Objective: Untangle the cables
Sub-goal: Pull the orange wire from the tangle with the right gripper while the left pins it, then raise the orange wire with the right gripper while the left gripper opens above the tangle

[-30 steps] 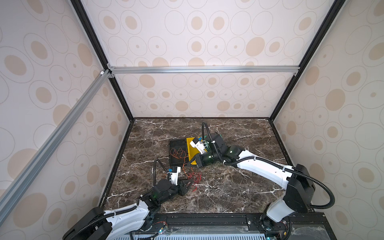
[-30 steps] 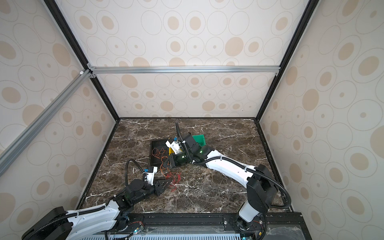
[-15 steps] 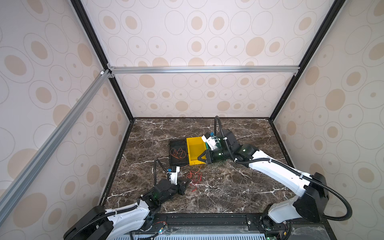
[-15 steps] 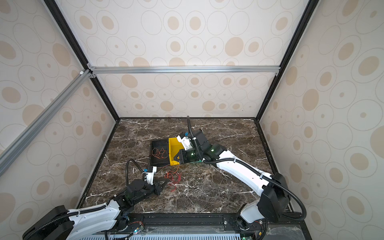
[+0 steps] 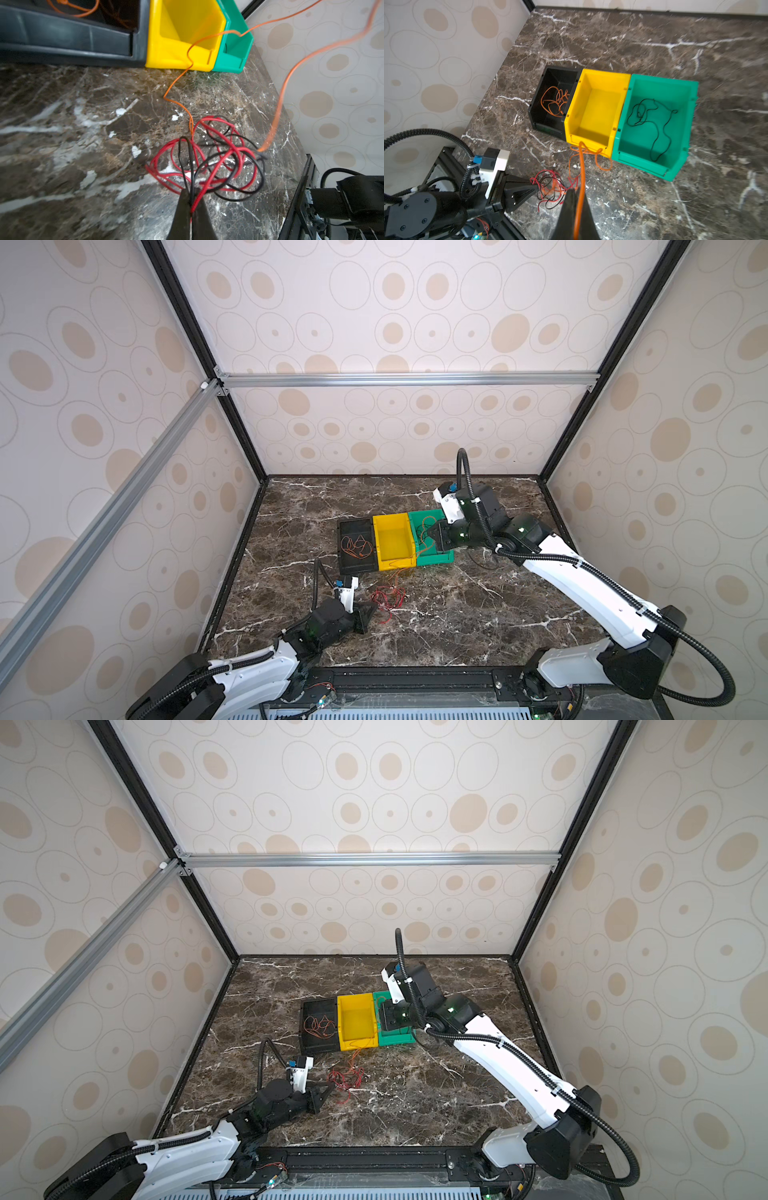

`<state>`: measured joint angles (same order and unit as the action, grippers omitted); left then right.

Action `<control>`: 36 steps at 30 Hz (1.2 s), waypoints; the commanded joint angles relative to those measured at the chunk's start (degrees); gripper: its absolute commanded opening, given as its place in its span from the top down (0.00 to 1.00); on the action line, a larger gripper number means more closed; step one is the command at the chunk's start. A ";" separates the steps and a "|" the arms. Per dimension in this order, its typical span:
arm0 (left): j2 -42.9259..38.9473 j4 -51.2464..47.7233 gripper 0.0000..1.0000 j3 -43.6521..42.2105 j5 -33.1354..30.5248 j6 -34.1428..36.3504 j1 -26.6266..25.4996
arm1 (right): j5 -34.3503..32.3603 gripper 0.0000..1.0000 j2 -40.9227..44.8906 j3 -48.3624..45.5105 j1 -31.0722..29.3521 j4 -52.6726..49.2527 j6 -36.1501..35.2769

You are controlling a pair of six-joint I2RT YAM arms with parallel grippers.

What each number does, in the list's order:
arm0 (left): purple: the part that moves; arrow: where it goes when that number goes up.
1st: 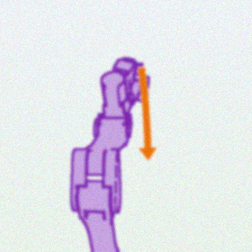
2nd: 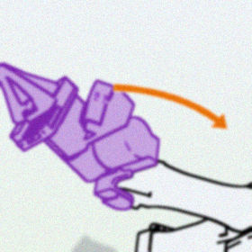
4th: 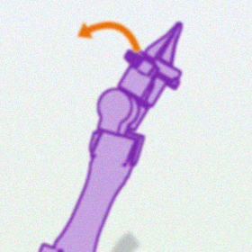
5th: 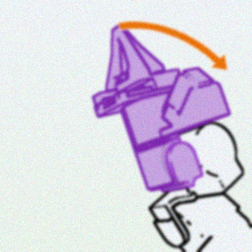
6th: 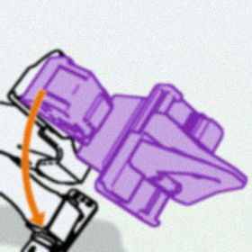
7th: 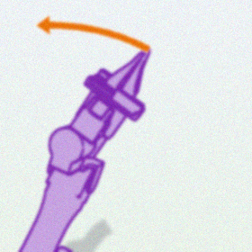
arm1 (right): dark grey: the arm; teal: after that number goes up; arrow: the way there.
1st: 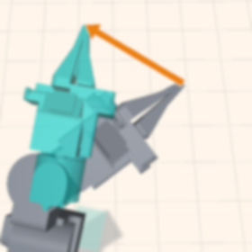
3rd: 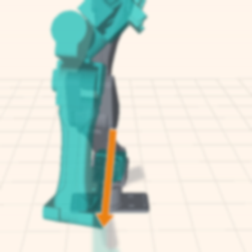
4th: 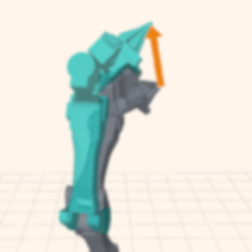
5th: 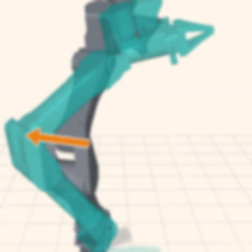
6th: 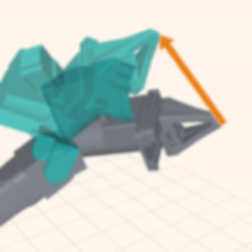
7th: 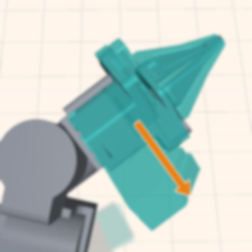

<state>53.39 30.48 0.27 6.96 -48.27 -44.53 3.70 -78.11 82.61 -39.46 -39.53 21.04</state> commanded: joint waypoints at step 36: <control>-14.94 -28.10 0.47 3.36 -12.04 -11.32 0.45 | 20.33 1.00 -27.89 54.72 -2.90 -9.86 -3.64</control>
<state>40.16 5.15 2.98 -3.16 -57.69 -44.36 20.51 -103.42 134.54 -41.85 -48.73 16.86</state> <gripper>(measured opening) 0.525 0.046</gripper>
